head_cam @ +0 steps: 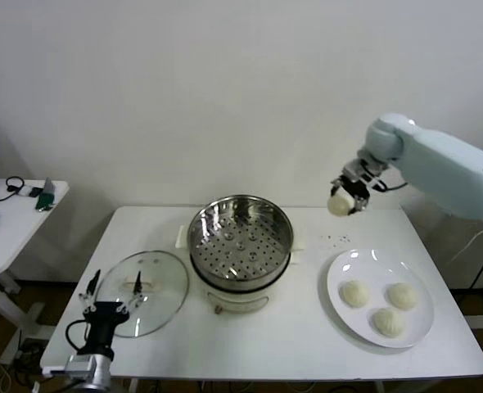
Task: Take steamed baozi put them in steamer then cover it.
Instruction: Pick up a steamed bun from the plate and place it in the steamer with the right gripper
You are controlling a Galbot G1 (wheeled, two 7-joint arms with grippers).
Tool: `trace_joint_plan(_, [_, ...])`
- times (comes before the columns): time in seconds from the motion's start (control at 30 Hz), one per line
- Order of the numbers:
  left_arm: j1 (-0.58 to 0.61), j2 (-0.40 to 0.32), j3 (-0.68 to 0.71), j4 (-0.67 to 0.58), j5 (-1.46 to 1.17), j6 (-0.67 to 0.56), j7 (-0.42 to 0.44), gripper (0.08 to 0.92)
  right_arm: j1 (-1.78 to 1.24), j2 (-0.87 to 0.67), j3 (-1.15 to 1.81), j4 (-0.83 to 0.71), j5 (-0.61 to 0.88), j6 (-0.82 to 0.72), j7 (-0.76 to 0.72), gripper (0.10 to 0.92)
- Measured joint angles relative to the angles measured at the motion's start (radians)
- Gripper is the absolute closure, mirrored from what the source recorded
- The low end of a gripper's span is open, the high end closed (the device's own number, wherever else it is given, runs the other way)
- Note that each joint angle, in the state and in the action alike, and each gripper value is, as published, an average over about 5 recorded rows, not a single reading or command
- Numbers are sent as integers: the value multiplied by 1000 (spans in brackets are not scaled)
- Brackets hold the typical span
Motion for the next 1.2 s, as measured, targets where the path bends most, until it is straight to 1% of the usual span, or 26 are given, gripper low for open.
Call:
trace_joint_plan(0.33, [12,7,1,-2,-6,0,-4,177,26,198,-17,10,-88,119,10,313])
trace_joint_plan(0.7, [24,20,-10,-16,-21,2,-6,177,-55,389,-3,-104,-175,212,14,305])
trace_joint_plan(0.93, [21,26,-23,-26,-45,11,-8,177,-115,468,2,-186,-220,251,15,300])
trace_joint_plan(1.2, [12,25,-22,-31,-56,21,-9,177,-161,506,2,-235,-255,270,14,296])
